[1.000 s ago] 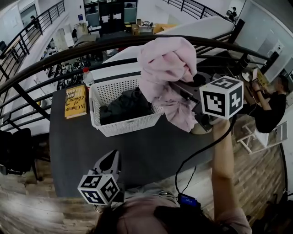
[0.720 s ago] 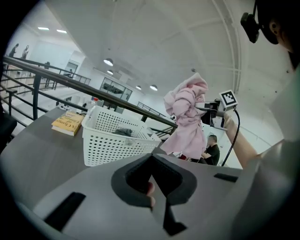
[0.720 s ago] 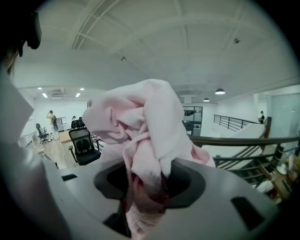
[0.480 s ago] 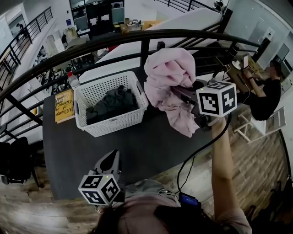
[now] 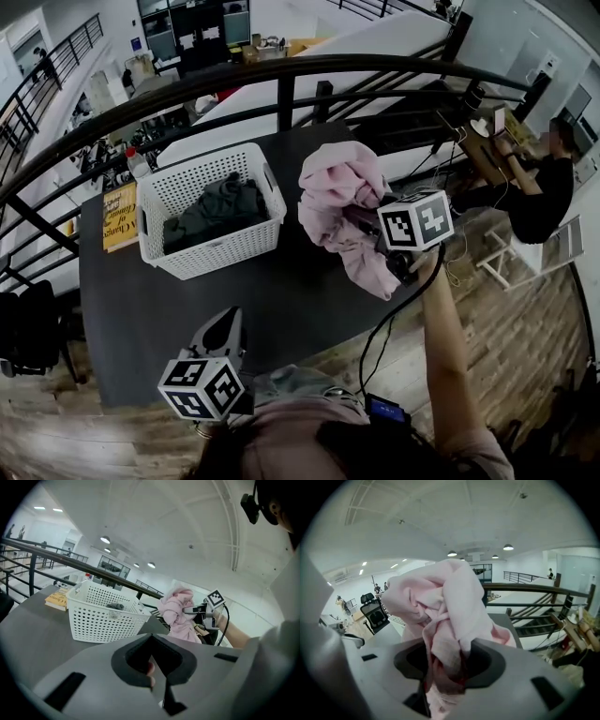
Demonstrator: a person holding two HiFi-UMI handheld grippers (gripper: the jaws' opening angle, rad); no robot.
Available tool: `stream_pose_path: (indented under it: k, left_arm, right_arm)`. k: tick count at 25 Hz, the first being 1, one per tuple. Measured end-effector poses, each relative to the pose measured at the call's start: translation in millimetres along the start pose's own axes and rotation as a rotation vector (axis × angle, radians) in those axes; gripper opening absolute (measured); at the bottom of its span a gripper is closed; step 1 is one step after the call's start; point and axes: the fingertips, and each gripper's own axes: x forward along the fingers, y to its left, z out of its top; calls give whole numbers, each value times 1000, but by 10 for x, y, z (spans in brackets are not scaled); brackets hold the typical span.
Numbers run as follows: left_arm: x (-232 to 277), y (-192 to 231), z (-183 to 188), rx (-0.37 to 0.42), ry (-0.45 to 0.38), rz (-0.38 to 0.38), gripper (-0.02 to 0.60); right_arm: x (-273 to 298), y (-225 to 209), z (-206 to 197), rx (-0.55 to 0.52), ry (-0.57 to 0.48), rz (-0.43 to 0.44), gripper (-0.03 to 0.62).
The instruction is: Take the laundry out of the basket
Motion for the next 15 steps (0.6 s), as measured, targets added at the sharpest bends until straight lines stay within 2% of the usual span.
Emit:
stream_pose_path:
  k: [15]
  left_arm:
    - [1,-27,-162,-34,18,66,-3]
  right_arm:
    - [729,-165,-1090,62,237,19,199]
